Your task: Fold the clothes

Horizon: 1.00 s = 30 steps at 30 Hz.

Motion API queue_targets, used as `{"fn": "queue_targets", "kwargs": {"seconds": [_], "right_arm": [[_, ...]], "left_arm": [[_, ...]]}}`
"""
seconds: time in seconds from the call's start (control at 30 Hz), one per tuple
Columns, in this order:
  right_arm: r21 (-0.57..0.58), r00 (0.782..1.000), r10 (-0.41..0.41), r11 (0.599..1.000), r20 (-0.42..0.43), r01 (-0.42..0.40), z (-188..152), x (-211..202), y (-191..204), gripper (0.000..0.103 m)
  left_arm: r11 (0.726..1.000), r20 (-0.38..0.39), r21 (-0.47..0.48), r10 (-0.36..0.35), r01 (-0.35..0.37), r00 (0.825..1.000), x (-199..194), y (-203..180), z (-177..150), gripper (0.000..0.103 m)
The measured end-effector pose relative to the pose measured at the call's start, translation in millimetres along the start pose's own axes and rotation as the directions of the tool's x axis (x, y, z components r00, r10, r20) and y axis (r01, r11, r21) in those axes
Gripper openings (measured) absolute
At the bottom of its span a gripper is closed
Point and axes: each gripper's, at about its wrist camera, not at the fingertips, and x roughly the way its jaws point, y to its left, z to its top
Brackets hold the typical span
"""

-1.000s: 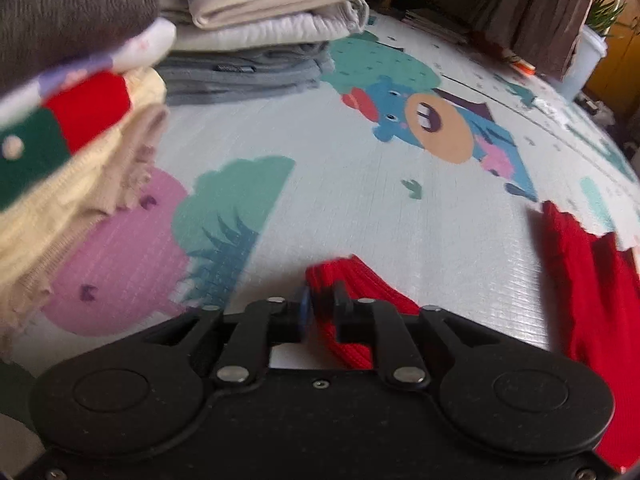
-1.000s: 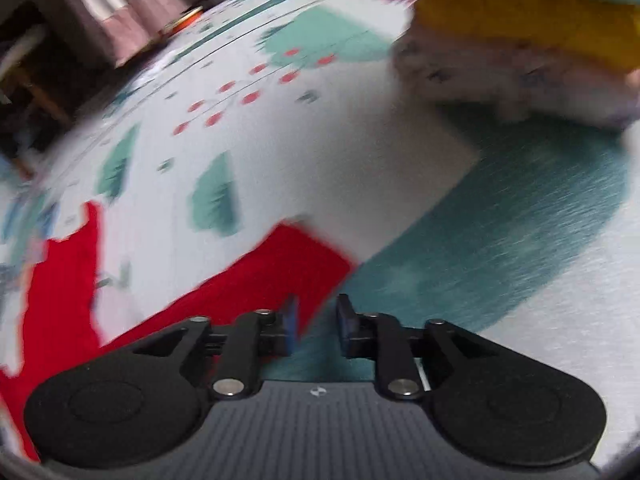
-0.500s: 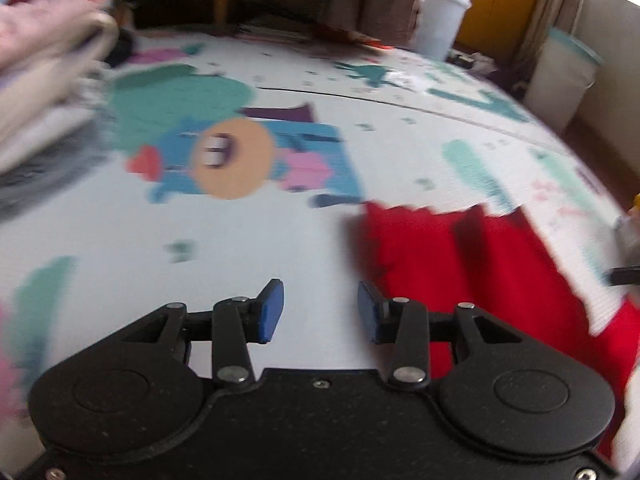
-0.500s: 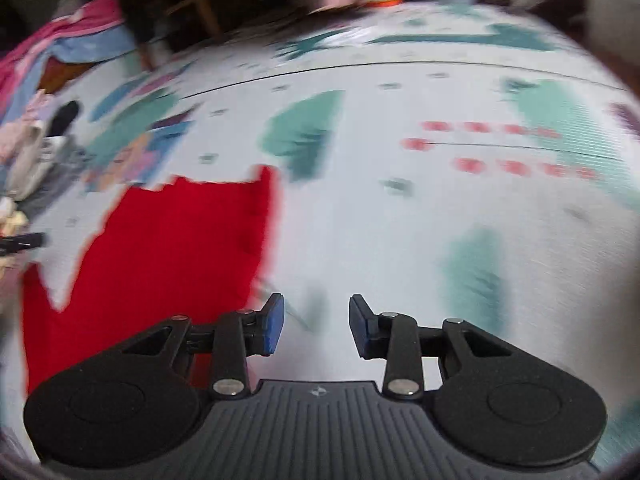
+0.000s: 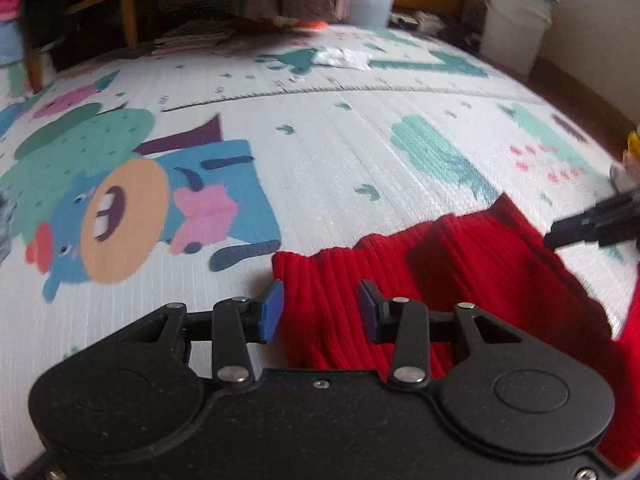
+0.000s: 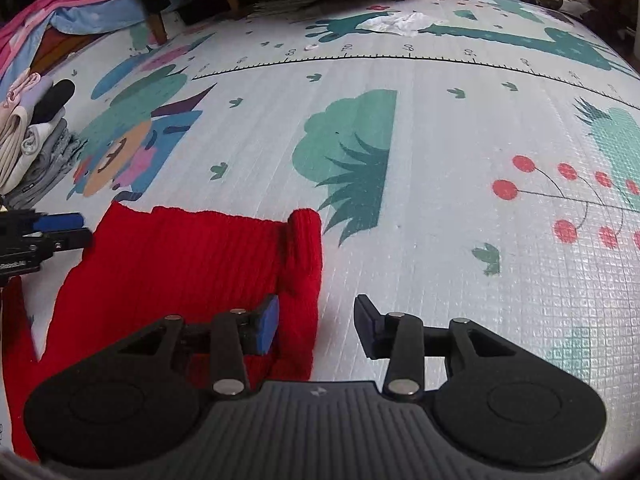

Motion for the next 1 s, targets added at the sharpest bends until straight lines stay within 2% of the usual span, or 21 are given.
{"fn": "queue_targets", "kwargs": {"seconds": [0.1, 0.13, 0.17, 0.2, 0.23, 0.27, 0.3, 0.33, 0.37, 0.43, 0.47, 0.5, 0.53, 0.57, 0.6, 0.67, 0.73, 0.83, 0.87, 0.93, 1.0], "right_arm": [[0.014, 1.0, 0.004, 1.0, -0.002, -0.004, 4, 7, -1, 0.043], [0.025, 1.0, 0.007, 1.0, -0.009, -0.007, 5, 11, -2, 0.043], [0.036, 1.0, 0.01, 0.999, -0.017, -0.009, 5, 14, -3, 0.043], [0.041, 0.999, 0.016, 0.999, -0.029, -0.015, 5, 16, -4, 0.04], [0.034, 0.999, 0.025, 0.999, -0.033, -0.024, 4, 16, -4, 0.02], [0.02, 0.999, 0.045, 0.999, -0.029, -0.044, 3, 14, -3, 0.007], [0.025, 0.998, 0.057, 0.998, -0.008, -0.056, 2, 8, -4, 0.006], [0.032, 0.998, 0.067, 0.997, 0.014, -0.068, 1, 2, -7, 0.006], [0.08, 0.997, 0.07, 0.994, 0.028, -0.072, -2, -2, -15, 0.006], [0.172, 0.996, 0.07, 0.982, 0.054, -0.079, -7, -9, -32, 0.009], [0.197, 0.998, 0.043, 0.979, 0.044, -0.051, -8, -7, -37, 0.013], [0.22, 0.999, 0.017, 0.975, 0.035, -0.024, -10, -5, -42, 0.024], [0.218, 0.999, -0.002, 0.976, 0.038, -0.006, -10, -6, -42, 0.039], [0.202, 0.998, -0.019, 0.979, 0.053, 0.008, -10, -8, -41, 0.045], [0.182, 0.996, -0.043, 0.983, 0.074, 0.029, -10, -12, -38, 0.049], [0.14, 0.991, -0.065, 0.989, 0.119, 0.049, -9, -20, -32, 0.049], [0.02, 0.985, -0.048, 0.999, 0.165, 0.045, -10, -26, -16, 0.049], [-0.159, 0.989, 0.034, 0.987, 0.146, -0.01, -11, -20, 13, 0.044], [-0.209, 0.989, 0.064, 0.977, 0.131, -0.035, -12, -15, 24, 0.042], [-0.306, 0.991, 0.081, 0.951, 0.104, -0.045, -12, -3, 45, 0.04], [-0.326, 0.996, 0.046, 0.945, 0.07, -0.021, -8, 10, 52, 0.04]], "left_arm": [[0.999, -0.075, -0.031, 0.015, -0.017, 0.997, 18, 7, 0, 0.033], [0.999, -0.078, -0.052, 0.011, -0.015, 0.997, 20, 10, -1, 0.015], [0.998, -0.065, -0.062, 0.0, -0.004, 0.998, 18, 13, -2, 0.008], [0.997, -0.044, -0.078, -0.032, 0.029, 0.999, 13, 15, -2, 0.007], [0.993, -0.02, -0.098, -0.066, 0.064, 0.998, 8, 18, -1, 0.006], [0.982, 0.015, -0.153, -0.109, 0.11, 0.994, 0, 24, -1, 0.006], [0.949, 0.078, -0.265, -0.155, 0.171, 0.985, -7, 38, -4, 0.006], [0.899, 0.145, -0.369, -0.193, 0.234, 0.97, -14, 53, -7, 0.006], [0.855, 0.186, -0.445, -0.204, 0.267, 0.961, -18, 65, -10, 0.006], [0.877, 0.085, -0.461, -0.108, 0.135, 0.991, -5, 75, -18, 0.006], [0.884, 0.036, -0.461, -0.065, 0.074, 0.997, 2, 78, -21, 0.007], [0.893, 0.003, -0.448, -0.044, 0.04, 0.999, 8, 77, -23, 0.007], [0.897, -0.004, -0.442, -0.032, 0.027, 0.999, 10, 77, -24, 0.013], [0.9, 0.005, -0.435, -0.023, 0.023, 1.0, 7, 76, -23, 0.023], [0.909, 0.025, -0.417, -0.015, 0.024, 1.0, 2, 75, -21, 0.026], [0.926, 0.063, -0.378, 0.0, 0.024, 0.998, -10, 73, -18, 0.028], [0.95, 0.098, -0.31, 0.001, 0.03, 0.995, -27, 66, -17, 0.029], [0.97, 0.113, -0.221, -0.078, 0.101, 0.991, -37, 54, -22, 0.029], [0.974, 0.107, -0.19, -0.101, 0.12, 0.989, -37, 50, -23, 0.029], [0.987, 0.064, -0.116, -0.107, 0.114, 0.992, -23, 36, -25, 0.029], [0.992, 0.011, -0.047, -0.112, 0.113, 0.994, -6, 22, -26, 0.029]]}}
